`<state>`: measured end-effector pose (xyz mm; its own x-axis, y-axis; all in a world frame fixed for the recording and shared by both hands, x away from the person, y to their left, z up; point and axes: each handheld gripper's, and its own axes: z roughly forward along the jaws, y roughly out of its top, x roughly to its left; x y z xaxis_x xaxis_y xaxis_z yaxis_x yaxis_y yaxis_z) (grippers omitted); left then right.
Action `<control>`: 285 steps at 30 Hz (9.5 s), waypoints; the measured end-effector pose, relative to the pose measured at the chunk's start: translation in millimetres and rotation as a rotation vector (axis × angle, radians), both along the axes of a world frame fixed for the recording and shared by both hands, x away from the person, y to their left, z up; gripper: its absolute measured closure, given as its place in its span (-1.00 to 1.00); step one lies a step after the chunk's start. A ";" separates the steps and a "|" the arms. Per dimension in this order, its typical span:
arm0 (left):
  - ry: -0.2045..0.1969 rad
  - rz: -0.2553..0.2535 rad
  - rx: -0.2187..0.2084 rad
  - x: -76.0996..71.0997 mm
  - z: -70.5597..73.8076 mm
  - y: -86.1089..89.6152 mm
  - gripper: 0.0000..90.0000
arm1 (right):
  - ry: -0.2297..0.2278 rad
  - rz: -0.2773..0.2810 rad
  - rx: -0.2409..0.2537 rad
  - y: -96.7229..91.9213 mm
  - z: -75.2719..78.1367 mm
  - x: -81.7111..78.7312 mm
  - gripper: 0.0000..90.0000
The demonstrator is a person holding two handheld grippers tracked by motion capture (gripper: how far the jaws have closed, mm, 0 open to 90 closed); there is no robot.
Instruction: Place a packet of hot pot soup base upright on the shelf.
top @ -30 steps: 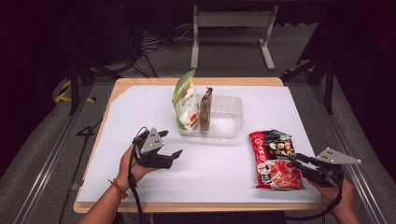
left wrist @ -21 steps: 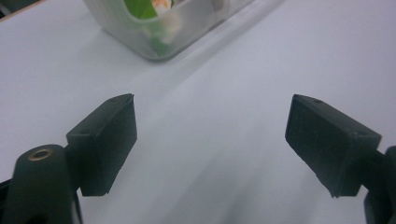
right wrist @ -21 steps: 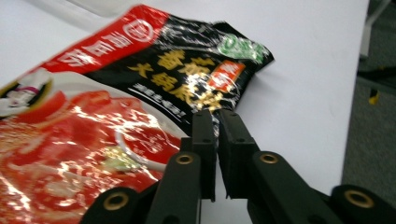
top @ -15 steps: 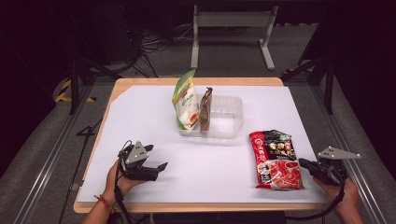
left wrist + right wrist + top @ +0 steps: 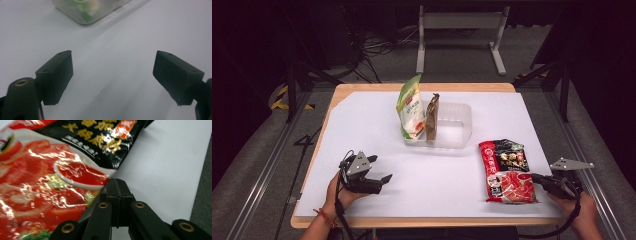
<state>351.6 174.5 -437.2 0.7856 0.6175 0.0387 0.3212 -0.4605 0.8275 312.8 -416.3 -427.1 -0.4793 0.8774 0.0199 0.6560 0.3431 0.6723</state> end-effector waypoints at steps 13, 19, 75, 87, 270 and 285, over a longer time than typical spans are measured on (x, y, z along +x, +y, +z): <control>0.004 0.007 0.001 2.4 -0.5 1.3 -0.62 | 0.005 0.266 -0.089 39.6 0.7 -10.7 1.00; 0.016 0.009 -0.002 2.7 -1.3 0.4 -0.62 | 0.015 0.341 -0.061 50.7 -0.9 -14.2 1.00; 0.009 -0.018 0.031 2.7 -3.5 -8.5 -0.64 | 0.119 -0.103 0.445 19.1 -10.6 81.2 -0.22; 0.018 -0.025 0.052 4.1 -5.9 -10.5 -0.64 | 0.157 -0.026 0.432 31.9 -13.2 85.3 0.40; -0.009 -0.013 0.011 1.5 -3.6 2.3 -0.64 | -0.482 0.080 0.403 196.1 119.6 162.1 0.95; -0.001 -0.013 0.029 2.6 -5.1 0.0 -0.64 | -0.463 0.092 0.347 186.4 117.8 153.8 0.90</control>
<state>354.2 174.4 -442.4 0.7936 0.6057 0.0570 0.3143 -0.4885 0.8140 466.7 -229.9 -309.4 -0.5804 0.8114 0.0689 0.2448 0.0932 0.9651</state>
